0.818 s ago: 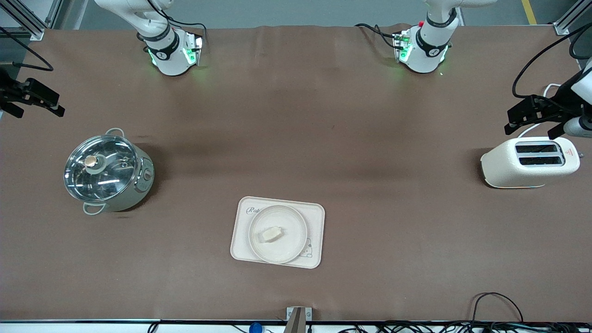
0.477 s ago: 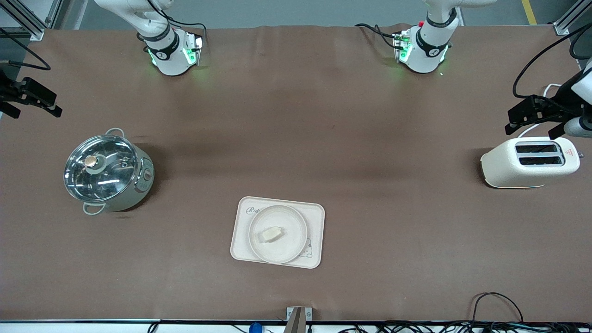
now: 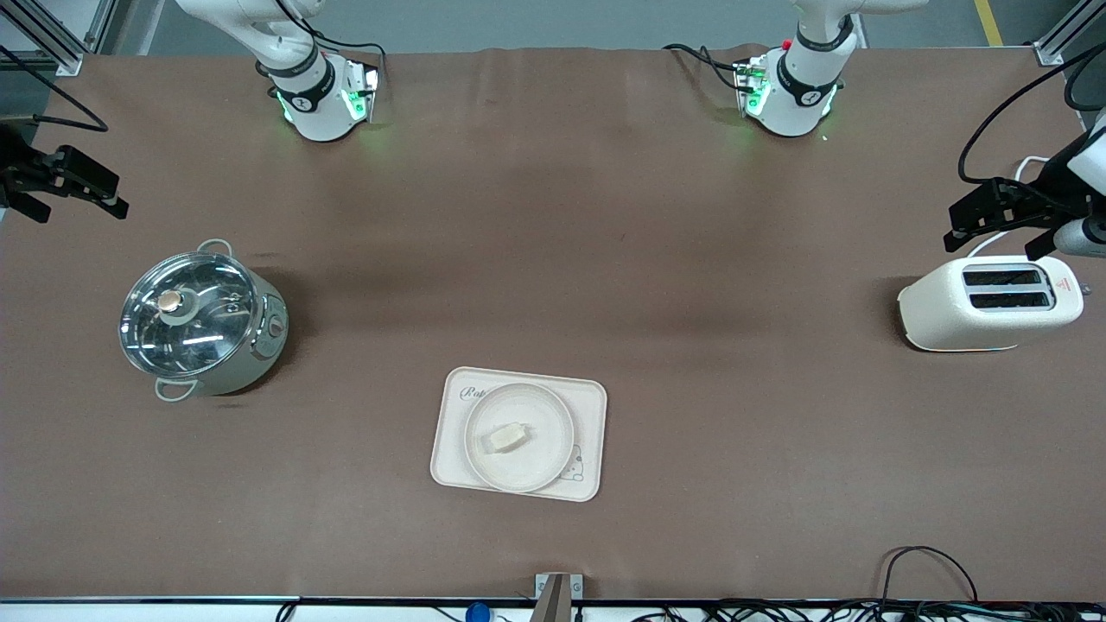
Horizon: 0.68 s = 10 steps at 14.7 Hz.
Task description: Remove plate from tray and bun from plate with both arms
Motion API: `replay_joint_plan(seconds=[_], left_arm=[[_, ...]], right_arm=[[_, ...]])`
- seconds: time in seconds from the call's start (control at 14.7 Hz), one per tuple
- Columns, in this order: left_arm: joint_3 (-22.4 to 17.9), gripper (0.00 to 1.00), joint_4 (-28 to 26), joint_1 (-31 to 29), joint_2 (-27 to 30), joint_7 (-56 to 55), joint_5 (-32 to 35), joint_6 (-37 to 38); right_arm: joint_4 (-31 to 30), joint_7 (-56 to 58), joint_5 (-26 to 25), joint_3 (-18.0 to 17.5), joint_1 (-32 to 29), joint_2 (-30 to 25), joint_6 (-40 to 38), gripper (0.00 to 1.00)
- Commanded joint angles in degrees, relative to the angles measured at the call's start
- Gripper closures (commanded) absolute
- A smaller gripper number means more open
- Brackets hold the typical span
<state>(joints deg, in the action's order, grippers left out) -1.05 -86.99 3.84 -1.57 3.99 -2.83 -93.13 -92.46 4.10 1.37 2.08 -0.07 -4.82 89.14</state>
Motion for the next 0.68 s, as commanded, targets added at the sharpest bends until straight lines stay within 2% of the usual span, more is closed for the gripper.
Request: replay_joint_plan(seconds=[0.0,0.27,0.41,0.61], left_arm=[[0.43,0.00,0.86,0.38,-0.10,-2.31,1.24,1.89],[2.80,0.00,0.33,0.82,-0.45,-7.68,1.16,5.50],[4.47,0.00,-0.11,1.43,-3.24,-7.86,1.07,4.10],[6.41,0.00,0.06,2.66,-8.25,-11.80,0.89,-1.86]], right_arm=[[0.79,-0.14,0.39,0.03,0.60,0.51,-0.46,0.00],[0.79,-0.14,0.65,0.20,0.07,0.86,0.33,0.00],[0.79,-0.14,0.83,0.29,0.07,1.39,0.60,0.00],[0.44,-0.32,1.00,0.20,0.33,1.48,1.03,0.00]])
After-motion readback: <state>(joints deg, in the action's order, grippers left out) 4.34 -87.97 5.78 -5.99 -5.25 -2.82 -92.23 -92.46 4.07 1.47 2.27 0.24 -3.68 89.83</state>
